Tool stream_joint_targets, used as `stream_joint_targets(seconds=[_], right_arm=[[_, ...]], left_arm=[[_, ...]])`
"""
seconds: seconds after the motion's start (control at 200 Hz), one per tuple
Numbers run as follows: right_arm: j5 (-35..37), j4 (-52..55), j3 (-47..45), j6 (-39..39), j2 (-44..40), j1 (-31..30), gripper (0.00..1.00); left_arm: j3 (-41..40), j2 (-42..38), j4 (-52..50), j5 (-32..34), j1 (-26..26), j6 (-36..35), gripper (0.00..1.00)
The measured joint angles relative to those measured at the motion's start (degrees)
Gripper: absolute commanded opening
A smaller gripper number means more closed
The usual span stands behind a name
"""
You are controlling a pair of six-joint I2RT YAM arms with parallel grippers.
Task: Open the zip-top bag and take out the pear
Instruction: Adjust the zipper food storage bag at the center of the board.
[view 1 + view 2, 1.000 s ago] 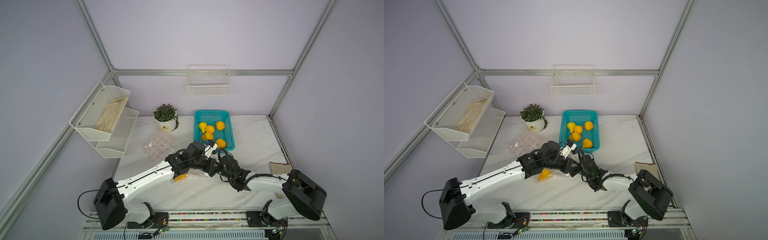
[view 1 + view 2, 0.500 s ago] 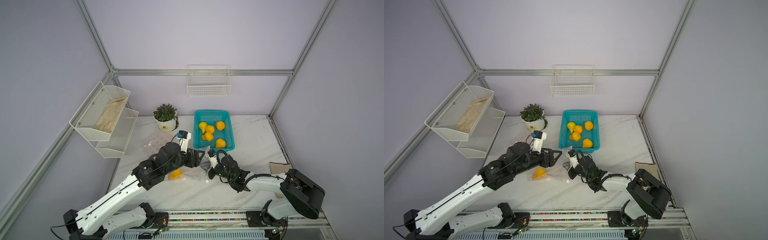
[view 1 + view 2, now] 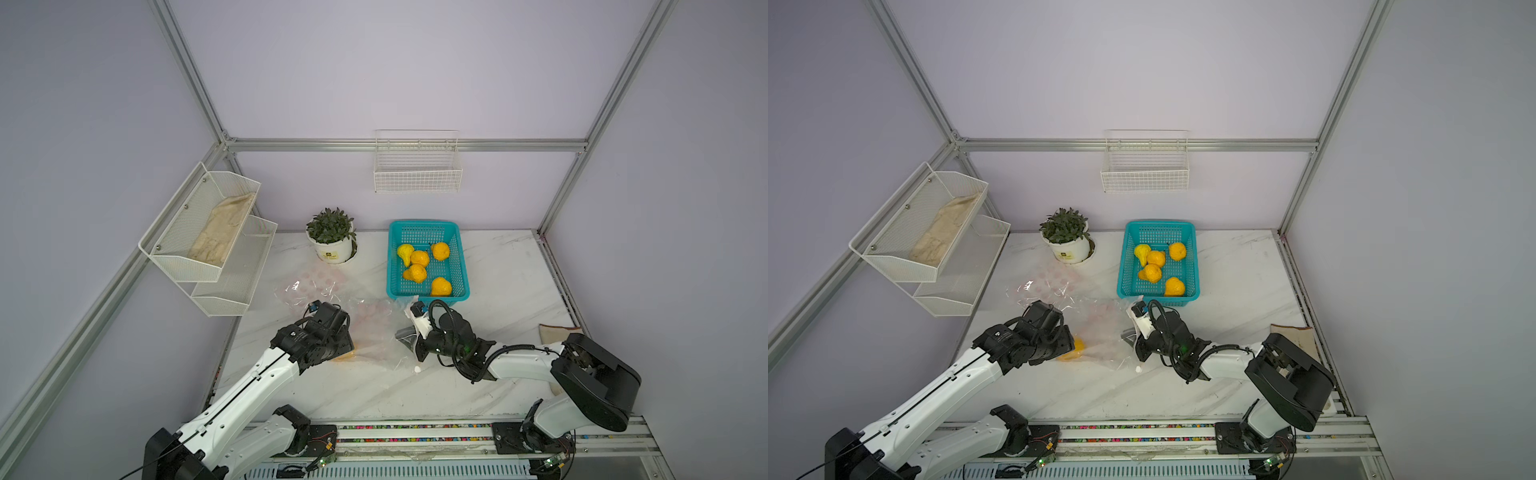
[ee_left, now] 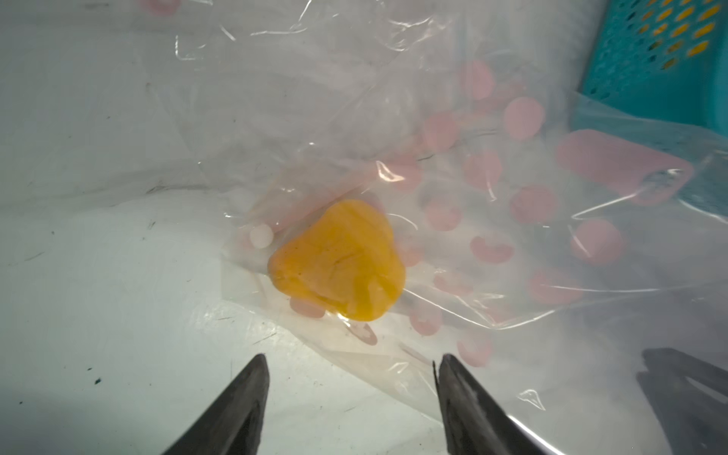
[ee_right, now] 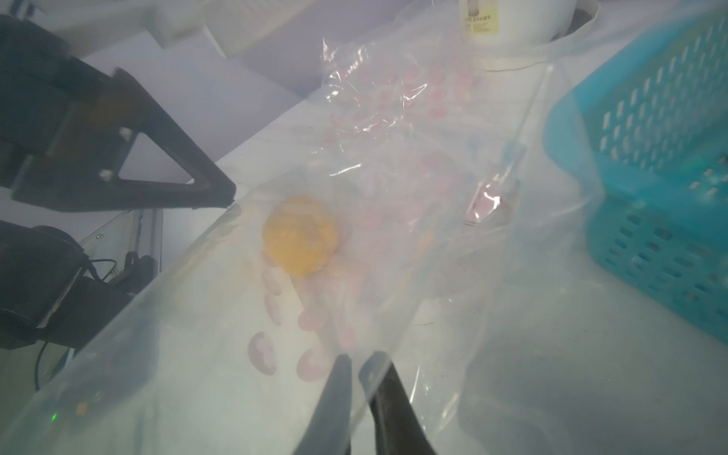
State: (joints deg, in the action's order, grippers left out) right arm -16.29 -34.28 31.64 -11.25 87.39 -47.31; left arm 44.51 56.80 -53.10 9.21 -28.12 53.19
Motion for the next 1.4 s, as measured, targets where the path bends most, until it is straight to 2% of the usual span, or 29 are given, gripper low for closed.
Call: stream_joint_targets(seconds=[0.13,0.23,0.29,0.535,0.76,0.9,1.02,1.225,1.395], right_arm=[[-1.33,0.04,0.02,-0.02,0.46,0.00,0.16],[-1.79,0.24,0.02,-0.02,0.70,0.00,0.16],[-1.81,0.35,0.02,-0.02,0.70,0.00,0.16],[-2.86,1.03,0.02,-0.07,0.70,0.00,0.17],[-4.81,1.05,0.09,-0.22,1.44,0.00,0.18],[-5.84,1.51,0.90,-0.28,2.62,0.00,0.22],[-6.82,1.42,2.08,-0.39,3.82,-0.02,0.26],[-8.15,1.33,3.67,-0.42,6.49,-0.09,0.26],[-14.01,-0.76,5.01,-0.07,10.05,-0.61,0.27]], left_arm=[[-2.34,1.57,3.50,-1.42,3.54,0.02,0.65],[-2.91,4.85,6.19,-2.12,5.66,-0.20,0.59],[-3.08,6.78,7.41,-2.89,6.75,-0.50,0.58],[-5.05,10.29,15.56,-5.40,9.09,-1.42,0.63],[-7.15,14.51,22.21,-5.18,10.95,-2.64,0.66],[-7.89,17.31,25.90,-6.47,11.15,-3.34,0.66],[-8.44,19.80,27.36,-9.20,11.13,-4.33,0.58],[-8.44,20.44,29.27,-13.88,10.86,-6.23,0.31],[-8.35,21.92,29.79,-16.31,9.62,-6.45,0.05]])
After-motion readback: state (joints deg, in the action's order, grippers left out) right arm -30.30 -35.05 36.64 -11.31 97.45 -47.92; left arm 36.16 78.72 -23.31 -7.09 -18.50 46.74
